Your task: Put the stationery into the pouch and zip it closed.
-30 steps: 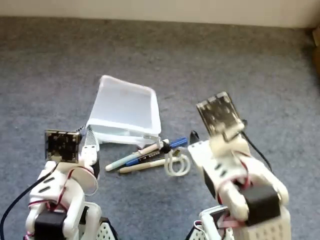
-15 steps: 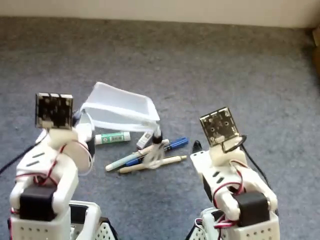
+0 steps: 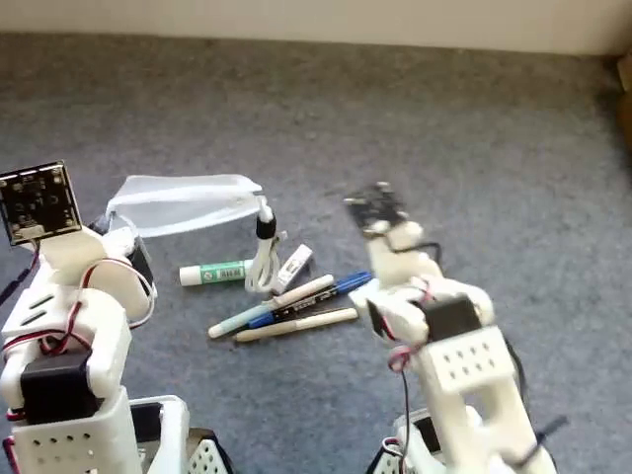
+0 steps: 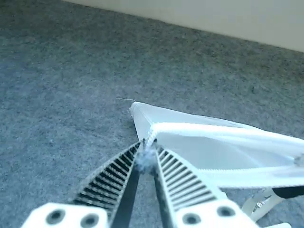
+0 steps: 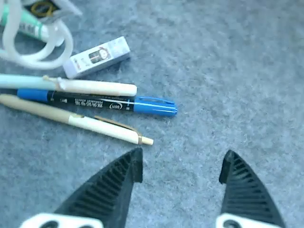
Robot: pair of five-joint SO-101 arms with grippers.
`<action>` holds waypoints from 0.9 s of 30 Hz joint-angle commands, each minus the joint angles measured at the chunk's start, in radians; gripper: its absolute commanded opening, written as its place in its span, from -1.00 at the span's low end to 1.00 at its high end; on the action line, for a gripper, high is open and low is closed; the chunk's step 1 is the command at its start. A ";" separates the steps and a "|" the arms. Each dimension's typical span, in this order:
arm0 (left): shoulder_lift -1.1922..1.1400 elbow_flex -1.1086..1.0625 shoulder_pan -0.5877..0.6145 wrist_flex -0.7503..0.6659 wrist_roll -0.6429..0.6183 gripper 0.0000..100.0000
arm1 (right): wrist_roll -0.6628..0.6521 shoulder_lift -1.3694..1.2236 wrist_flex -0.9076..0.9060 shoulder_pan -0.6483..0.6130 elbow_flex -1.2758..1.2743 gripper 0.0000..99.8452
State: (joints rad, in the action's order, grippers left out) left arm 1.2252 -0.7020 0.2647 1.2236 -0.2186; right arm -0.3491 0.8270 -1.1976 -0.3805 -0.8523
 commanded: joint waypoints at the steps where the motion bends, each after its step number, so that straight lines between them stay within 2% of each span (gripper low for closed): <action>1: -0.001 0.042 0.024 -0.009 -0.015 -0.99 | -0.160 -0.154 0.025 -0.064 0.116 -0.48; 5: -0.001 0.015 0.024 -0.011 -0.015 -0.99 | -0.302 -0.297 0.027 -0.124 0.176 -0.48; 10: 0.002 0.016 0.024 -0.008 -0.015 -0.99 | -0.411 -0.453 0.085 -0.168 0.226 -0.48; 17: 0.004 0.016 0.021 -0.005 -0.015 -0.99 | -0.477 -0.605 0.176 -0.222 0.229 -0.48; 27: 0.004 0.016 0.019 -0.005 -0.015 -0.99 | -0.477 -0.809 0.259 -0.226 0.232 -0.50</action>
State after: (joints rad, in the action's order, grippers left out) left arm 1.2252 -0.7050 0.2785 1.2236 -0.2232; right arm -0.8124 0.0583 -0.9674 -0.5999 -0.6544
